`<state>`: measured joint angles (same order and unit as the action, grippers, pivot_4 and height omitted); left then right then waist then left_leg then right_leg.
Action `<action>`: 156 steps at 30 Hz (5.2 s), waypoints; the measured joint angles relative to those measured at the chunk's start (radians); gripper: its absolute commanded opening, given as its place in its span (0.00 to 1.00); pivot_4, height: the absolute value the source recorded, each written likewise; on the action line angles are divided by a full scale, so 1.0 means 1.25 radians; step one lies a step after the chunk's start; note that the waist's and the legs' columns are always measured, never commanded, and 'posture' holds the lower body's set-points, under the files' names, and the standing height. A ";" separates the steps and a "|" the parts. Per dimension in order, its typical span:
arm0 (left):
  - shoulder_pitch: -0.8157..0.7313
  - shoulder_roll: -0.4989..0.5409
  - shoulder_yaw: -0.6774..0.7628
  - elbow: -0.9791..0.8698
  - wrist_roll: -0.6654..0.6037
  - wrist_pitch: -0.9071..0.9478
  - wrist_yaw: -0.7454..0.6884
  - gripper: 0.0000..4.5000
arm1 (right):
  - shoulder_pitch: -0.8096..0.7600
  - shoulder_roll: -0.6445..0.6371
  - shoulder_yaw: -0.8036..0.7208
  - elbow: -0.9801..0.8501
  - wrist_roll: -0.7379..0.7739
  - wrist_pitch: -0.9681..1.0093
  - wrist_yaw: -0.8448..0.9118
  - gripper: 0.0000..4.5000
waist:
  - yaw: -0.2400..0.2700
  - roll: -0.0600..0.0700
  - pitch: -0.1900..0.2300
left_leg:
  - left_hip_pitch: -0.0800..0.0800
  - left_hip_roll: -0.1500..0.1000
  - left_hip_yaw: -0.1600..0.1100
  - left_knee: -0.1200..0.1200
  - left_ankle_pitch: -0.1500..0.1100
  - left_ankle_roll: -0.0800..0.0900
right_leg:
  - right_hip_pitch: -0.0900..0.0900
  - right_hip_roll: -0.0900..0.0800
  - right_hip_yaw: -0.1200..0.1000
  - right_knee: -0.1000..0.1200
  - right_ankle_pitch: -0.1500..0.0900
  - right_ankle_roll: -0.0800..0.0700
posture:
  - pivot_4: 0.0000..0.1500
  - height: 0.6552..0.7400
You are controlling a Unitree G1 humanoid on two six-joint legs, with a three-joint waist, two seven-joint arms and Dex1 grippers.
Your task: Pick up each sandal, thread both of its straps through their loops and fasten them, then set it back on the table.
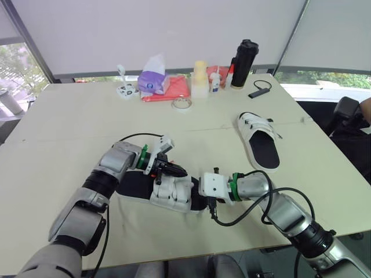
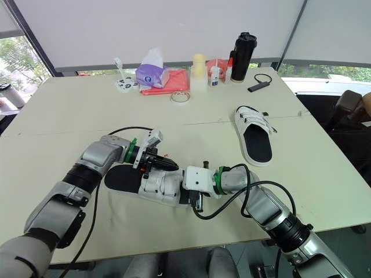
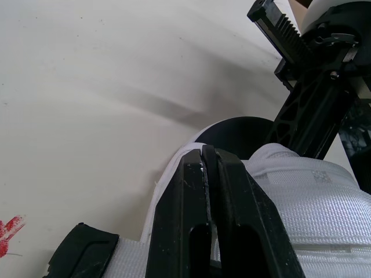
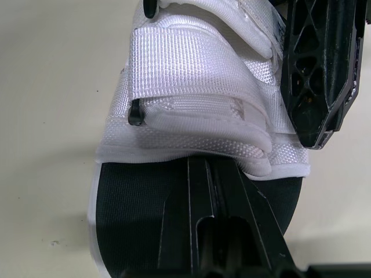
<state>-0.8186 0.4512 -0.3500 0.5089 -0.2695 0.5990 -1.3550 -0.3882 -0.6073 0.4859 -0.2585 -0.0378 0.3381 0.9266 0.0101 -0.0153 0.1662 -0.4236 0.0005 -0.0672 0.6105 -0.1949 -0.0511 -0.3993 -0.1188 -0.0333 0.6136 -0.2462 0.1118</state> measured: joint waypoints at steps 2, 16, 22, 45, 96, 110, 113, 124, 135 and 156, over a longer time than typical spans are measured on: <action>-0.003 0.000 0.002 0.003 0.007 -0.001 0.006 0.29 | 0.000 0.000 0.000 0.000 0.000 0.000 0.001 0.00 | 0.000 0.000 0.000 | 0.000 0.000 0.000 0.000 0.000 0.000 | 0.000 0.000 0.000 0.000 0.000 0.000 | 1.00 0.88; -0.036 -0.059 0.152 0.161 -0.007 0.048 0.151 0.99 | 0.000 -0.001 -0.002 0.001 -0.002 0.001 0.001 0.00 | 0.001 0.000 0.000 | 0.000 0.000 0.000 0.001 0.000 0.000 | 0.000 0.000 0.000 0.000 0.000 0.001 | 1.00 0.88; -0.048 -0.004 0.237 0.230 -0.003 -0.063 0.211 0.99 | -0.005 0.000 0.000 0.000 -0.002 0.000 0.008 0.00 | 0.000 -0.001 0.000 | -0.001 0.000 0.000 0.000 0.000 0.000 | -0.001 0.000 0.000 0.000 0.002 0.004 | 1.00 0.88; 0.212 0.173 0.205 -0.041 0.096 -0.831 0.031 0.99 | -0.011 0.000 0.001 0.010 -0.002 -0.011 0.013 0.00 | 0.001 0.000 0.000 | -0.002 0.001 0.001 -0.001 0.000 -0.001 | -0.005 -0.001 0.000 -0.001 0.004 0.001 | 1.00 0.88; 0.113 0.056 0.027 0.275 0.249 -1.491 0.366 0.01 | 0.150 -0.148 -0.313 -0.358 0.218 0.383 0.028 0.00 | 0.022 0.007 0.004 | -0.003 0.002 0.003 0.000 0.000 0.000 | -0.004 0.000 0.000 0.000 0.003 0.004 | 1.00 0.88; 0.121 -0.022 0.166 0.032 0.456 -0.669 0.808 0.01 | 0.093 -0.153 -0.336 -0.393 0.322 0.444 -0.049 0.00 | 0.023 0.006 0.009 | -0.004 0.002 0.003 0.000 0.000 0.000 | -0.005 0.000 0.000 0.000 0.004 0.006 | 1.00 0.88; 0.079 -0.048 0.177 0.041 0.474 -0.509 0.886 0.01 | 0.089 -0.153 -0.330 -0.393 0.330 0.443 -0.059 0.00 | 0.022 0.005 0.009 | -0.004 0.002 0.003 0.000 0.000 0.000 | -0.005 0.001 0.000 0.000 0.004 0.007 | 1.00 0.88; -0.006 -0.092 0.155 0.081 0.549 -0.225 1.047 0.01 | 0.061 -0.155 -0.314 -0.391 0.350 0.438 -0.077 0.00 | 0.009 0.004 0.010 | -0.003 0.002 0.003 0.000 0.000 0.000 | -0.005 0.001 0.000 0.000 0.005 0.007 | 1.00 0.88; -0.003 -0.096 0.139 0.086 0.571 -0.171 1.079 0.01 | -0.097 -0.134 -0.407 -0.319 0.434 0.448 -0.103 0.00 | -0.005 0.005 0.010 | -0.003 0.002 0.003 -0.002 0.000 0.000 | -0.006 0.001 0.000 0.001 0.007 0.009 | 1.00 0.88; 0.173 -0.049 0.217 -0.217 0.467 -0.074 0.921 0.99 | -0.096 -0.166 -0.397 -0.288 0.431 0.413 -0.105 0.00 | -0.006 0.006 0.010 | -0.003 0.002 0.003 -0.001 0.000 -0.001 | -0.005 0.001 0.000 0.001 0.007 0.008 | 1.00 0.88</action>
<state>-0.6019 0.3894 -0.0788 0.2378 0.3140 0.5064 -0.2039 -0.5081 -0.8141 -0.0108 -0.6179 0.5014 0.8549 0.7957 0.0024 -0.0083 0.1786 -0.4271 0.0029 -0.0629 0.6088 -0.1953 -0.0518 -0.4054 -0.1181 -0.0328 0.6143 -0.2373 0.1223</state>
